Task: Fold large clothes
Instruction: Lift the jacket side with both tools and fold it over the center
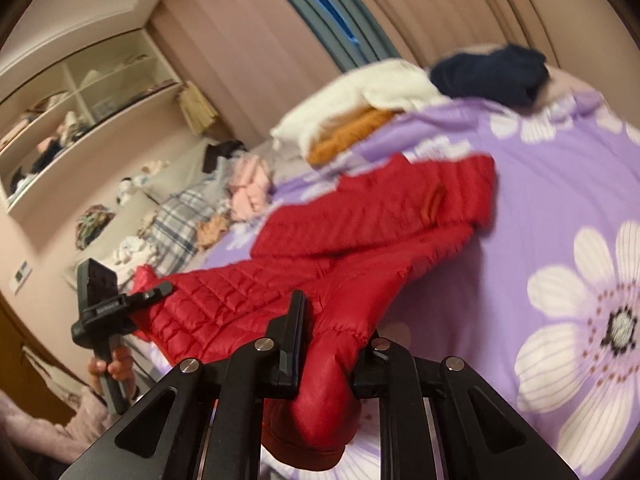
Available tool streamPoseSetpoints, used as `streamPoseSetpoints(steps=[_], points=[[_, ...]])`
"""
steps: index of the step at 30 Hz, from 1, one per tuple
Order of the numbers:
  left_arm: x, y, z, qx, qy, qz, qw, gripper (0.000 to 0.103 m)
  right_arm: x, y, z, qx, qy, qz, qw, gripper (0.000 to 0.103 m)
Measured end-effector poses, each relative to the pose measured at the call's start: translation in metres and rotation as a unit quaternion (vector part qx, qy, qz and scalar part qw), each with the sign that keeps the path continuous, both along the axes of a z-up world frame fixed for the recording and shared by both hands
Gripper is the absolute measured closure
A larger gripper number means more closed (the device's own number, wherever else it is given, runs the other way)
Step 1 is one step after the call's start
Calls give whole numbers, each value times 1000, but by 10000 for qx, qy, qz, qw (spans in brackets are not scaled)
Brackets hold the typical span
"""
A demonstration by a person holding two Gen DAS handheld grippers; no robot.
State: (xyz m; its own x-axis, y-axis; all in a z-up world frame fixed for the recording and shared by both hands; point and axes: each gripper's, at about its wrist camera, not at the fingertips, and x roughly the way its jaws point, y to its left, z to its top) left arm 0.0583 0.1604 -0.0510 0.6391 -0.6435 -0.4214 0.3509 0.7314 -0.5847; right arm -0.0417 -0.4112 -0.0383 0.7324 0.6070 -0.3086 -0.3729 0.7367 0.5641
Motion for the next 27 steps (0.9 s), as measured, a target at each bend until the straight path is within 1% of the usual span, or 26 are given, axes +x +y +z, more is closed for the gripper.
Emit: streamPoseSetpoints(steps=[5, 8, 11, 14, 16, 19, 22, 24, 27], points=[[-30, 5, 32, -84, -512, -114, 9986, 92, -26, -6, 27, -216, -571, 174, 9980, 86], [-47, 10, 50, -133, -785, -184, 9967, 92, -47, -11, 43, -240, -965, 311, 9946, 86], [-58, 13, 63, -208, -988, -241, 9946, 92, -61, -12, 56, -282, -1288, 351, 9906, 86], [-65, 12, 74, -229, -1190, -272, 9923, 92, -66, -12, 63, -256, -1504, 363, 9876, 86], [-63, 12, 75, -264, -1236, -265, 9916, 92, -66, -11, 67, -268, -1620, 347, 9858, 86], [-50, 13, 71, -277, -1165, -229, 9925, 92, -57, -10, 66, -271, -1628, 279, 9859, 86], [-33, 12, 66, -288, -1051, -161, 9939, 92, -41, -11, 61, -197, -1495, 210, 9883, 86], [-18, 12, 62, -276, -938, -91, 9952, 91, -26, -13, 56, -132, -1368, 116, 9904, 86], [16, 11, 52, -227, -683, 85, 9974, 91, -3, -19, 48, -65, -1142, -52, 9934, 86]])
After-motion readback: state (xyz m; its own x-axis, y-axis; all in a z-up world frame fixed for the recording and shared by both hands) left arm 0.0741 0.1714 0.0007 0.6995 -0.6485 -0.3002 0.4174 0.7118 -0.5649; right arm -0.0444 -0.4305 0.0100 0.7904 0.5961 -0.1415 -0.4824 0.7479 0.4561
